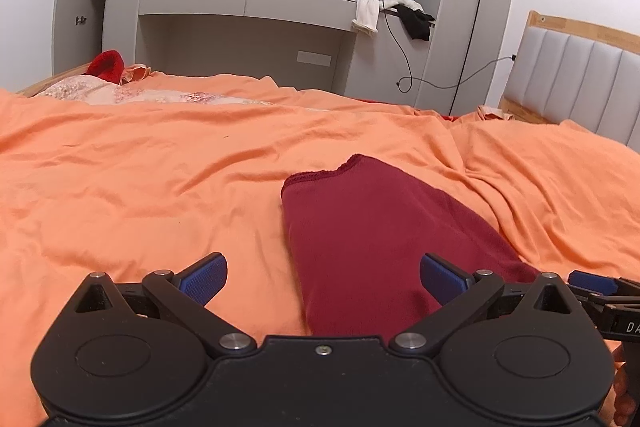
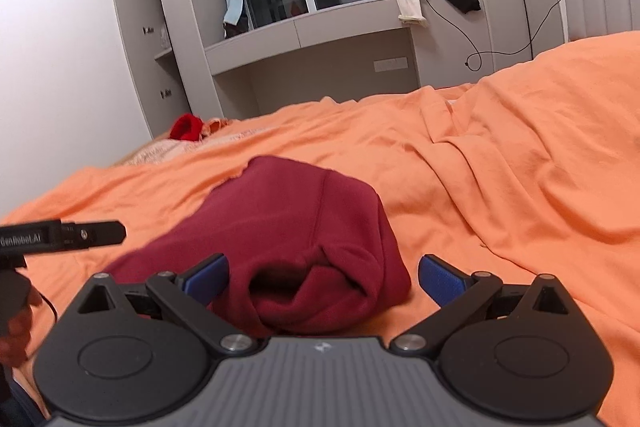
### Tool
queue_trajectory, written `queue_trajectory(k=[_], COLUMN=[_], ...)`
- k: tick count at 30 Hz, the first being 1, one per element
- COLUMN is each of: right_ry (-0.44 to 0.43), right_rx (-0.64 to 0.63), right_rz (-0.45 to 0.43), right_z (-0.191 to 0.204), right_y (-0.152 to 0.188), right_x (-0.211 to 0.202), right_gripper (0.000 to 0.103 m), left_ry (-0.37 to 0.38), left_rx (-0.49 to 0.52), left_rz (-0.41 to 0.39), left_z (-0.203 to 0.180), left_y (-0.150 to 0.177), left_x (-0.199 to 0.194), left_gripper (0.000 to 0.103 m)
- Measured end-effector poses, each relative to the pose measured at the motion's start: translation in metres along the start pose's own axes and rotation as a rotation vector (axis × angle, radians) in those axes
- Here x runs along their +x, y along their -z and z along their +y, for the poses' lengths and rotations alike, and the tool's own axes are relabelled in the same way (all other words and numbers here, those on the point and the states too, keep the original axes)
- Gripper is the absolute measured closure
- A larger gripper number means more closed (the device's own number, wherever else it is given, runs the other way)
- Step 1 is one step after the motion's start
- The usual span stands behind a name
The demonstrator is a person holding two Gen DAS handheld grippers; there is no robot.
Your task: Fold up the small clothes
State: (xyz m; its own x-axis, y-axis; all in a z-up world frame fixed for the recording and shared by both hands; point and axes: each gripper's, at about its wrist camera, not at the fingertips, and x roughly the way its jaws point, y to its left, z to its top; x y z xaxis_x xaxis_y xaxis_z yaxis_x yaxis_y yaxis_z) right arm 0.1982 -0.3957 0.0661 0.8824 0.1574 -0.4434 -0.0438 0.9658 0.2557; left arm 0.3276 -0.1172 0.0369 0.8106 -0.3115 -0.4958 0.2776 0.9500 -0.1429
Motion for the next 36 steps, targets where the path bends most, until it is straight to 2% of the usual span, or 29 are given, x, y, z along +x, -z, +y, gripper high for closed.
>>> queue_trajectory(k=[7,13,17,20,23,28,36], right_ry=[0.048,0.058,0.044,0.034,0.035,0.048,0.037], right_rx=[-0.038,-0.079,-0.077,-0.058,-0.046,-0.063,-0.065], right_rz=[0.028,0.059,0.067,0.072,0.072,0.066,0.086], right_z=[-0.004,-0.009,-0.015,-0.019,-0.02,-0.018,-0.018], right_y=[0.01,0.017,0.021,0.021,0.02,0.02,0.014], right_x=[-0.002,-0.003,-0.005,-0.008,-0.01,-0.013,-0.018], right_gripper=[0.0,0.0,0.0,0.0,0.0,0.0,0.0], left_ry=[-0.003,-0.028,-0.068,-0.075,-0.044,0.063,0.081], left_rx=[-0.006,-0.04,0.021,0.066,0.067,0.035,0.052], left_rz=[-0.035,-0.092,-0.115,-0.101,-0.065,-0.008,-0.009], left_z=[0.004,0.018,0.02,0.015,0.013,0.014,0.014], left_y=[-0.004,-0.022,-0.033,-0.035,-0.027,-0.004,0.017], left_x=[-0.007,-0.035,-0.056,-0.06,-0.053,-0.027,-0.016], left_gripper=[0.001,0.001,0.001,0.001,0.001,0.001,0.001])
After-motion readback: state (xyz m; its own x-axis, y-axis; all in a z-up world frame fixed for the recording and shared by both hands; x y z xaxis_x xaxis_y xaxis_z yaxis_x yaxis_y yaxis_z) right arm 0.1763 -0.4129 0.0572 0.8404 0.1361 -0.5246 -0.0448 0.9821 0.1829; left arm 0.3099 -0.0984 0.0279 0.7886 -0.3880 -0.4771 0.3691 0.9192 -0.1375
